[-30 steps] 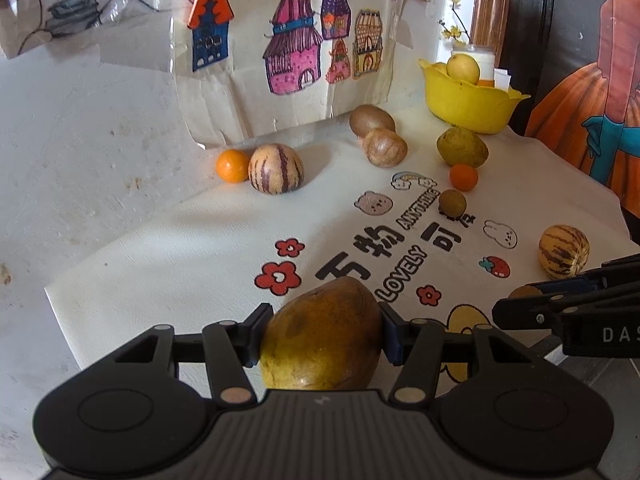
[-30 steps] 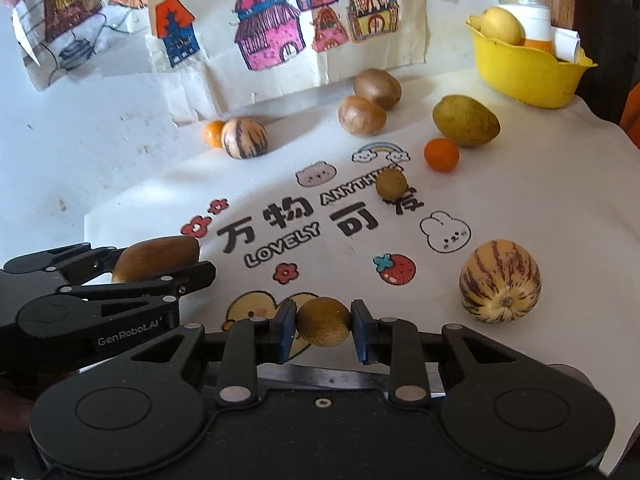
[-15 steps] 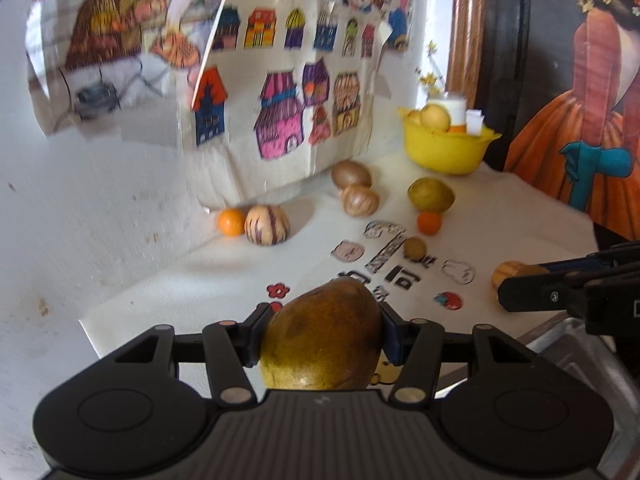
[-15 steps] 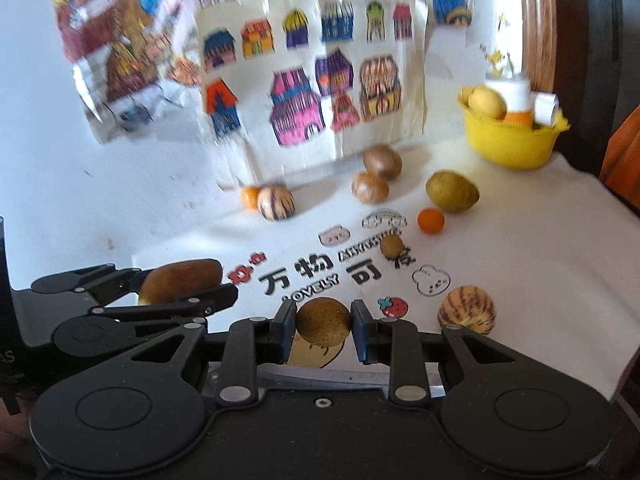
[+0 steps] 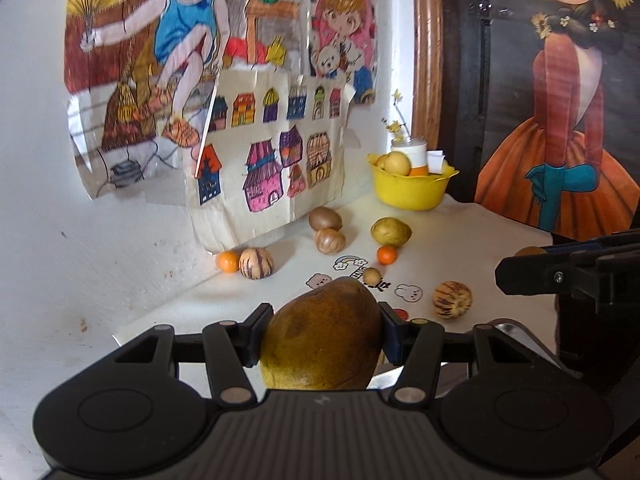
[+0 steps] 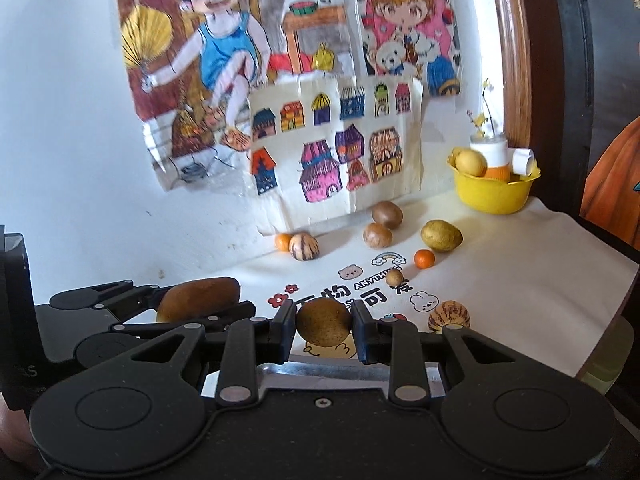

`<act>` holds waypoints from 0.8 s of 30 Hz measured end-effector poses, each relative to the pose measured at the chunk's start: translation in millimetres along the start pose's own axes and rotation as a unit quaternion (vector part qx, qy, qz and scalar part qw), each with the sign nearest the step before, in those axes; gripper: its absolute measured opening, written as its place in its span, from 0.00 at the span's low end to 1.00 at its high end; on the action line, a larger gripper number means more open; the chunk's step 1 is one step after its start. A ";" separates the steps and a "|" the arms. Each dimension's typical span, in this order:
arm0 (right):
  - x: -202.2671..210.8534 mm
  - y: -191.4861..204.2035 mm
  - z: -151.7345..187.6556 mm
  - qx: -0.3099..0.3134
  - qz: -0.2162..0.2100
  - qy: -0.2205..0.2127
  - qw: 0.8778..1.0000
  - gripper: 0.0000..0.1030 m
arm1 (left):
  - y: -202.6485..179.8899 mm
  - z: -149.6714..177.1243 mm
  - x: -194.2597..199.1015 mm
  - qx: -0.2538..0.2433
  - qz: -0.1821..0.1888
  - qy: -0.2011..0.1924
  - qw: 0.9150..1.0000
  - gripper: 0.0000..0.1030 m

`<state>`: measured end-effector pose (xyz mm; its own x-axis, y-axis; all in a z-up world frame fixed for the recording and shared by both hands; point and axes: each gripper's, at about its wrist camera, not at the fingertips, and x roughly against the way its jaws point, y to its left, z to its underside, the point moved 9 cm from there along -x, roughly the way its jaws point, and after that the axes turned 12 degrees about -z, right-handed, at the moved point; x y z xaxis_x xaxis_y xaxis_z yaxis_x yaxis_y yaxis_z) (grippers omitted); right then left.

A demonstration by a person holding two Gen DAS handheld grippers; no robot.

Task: Organize fruits
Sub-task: 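Lift and carry the mango and kiwi in both grippers toward the metal tray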

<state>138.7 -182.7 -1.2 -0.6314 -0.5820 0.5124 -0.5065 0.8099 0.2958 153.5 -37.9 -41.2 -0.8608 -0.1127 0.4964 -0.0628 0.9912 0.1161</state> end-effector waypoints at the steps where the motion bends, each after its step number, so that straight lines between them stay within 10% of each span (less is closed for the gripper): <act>1: 6.1 1.9 -0.1 0.000 -0.001 -0.004 1.000 0.30 | -1.2 -0.6 6.3 -0.001 0.000 -0.003 1.000 0.57; 24: 67.9 1.2 30.8 -0.020 0.015 -0.029 0.999 0.30 | -21.7 25.0 57.8 -0.014 0.017 -0.005 1.000 0.58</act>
<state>77.1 -223.5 9.1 -0.6794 -0.5592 0.4751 -0.4631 0.8290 0.3136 92.4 -64.2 -36.5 -0.8675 -0.0771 0.4914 -0.0183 0.9922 0.1233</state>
